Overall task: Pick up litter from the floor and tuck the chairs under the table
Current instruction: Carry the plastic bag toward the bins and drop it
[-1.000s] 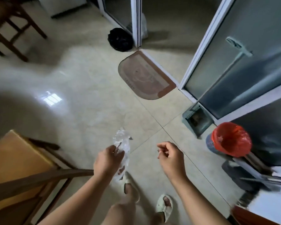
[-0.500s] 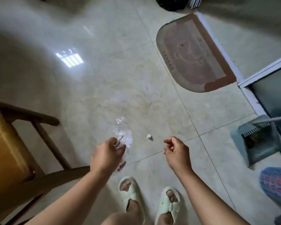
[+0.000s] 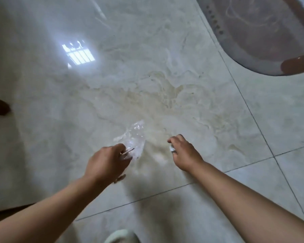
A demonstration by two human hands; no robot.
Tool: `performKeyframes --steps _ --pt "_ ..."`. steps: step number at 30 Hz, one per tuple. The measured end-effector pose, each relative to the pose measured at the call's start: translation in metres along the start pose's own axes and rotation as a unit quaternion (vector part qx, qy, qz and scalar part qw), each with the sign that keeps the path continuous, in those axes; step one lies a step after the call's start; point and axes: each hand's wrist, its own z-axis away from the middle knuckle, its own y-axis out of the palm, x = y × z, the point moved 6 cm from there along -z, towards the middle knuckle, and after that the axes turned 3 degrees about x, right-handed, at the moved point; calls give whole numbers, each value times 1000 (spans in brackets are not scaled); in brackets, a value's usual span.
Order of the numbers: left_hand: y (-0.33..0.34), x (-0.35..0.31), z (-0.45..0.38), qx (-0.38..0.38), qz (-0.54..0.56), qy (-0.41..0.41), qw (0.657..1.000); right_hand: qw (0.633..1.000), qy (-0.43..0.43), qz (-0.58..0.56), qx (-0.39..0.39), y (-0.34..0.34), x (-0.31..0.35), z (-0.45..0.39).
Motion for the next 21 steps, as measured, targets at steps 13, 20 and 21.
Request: performKeyframes --steps 13,20,21 --pt "-54 -57 24 22 9 -17 1000 951 51 -276 -130 -85 17 66" --pt "-174 -188 108 72 62 9 995 880 156 -387 -225 -209 33 245" --pt "-188 -206 119 80 72 10 994 867 169 -401 -242 -223 33 271"
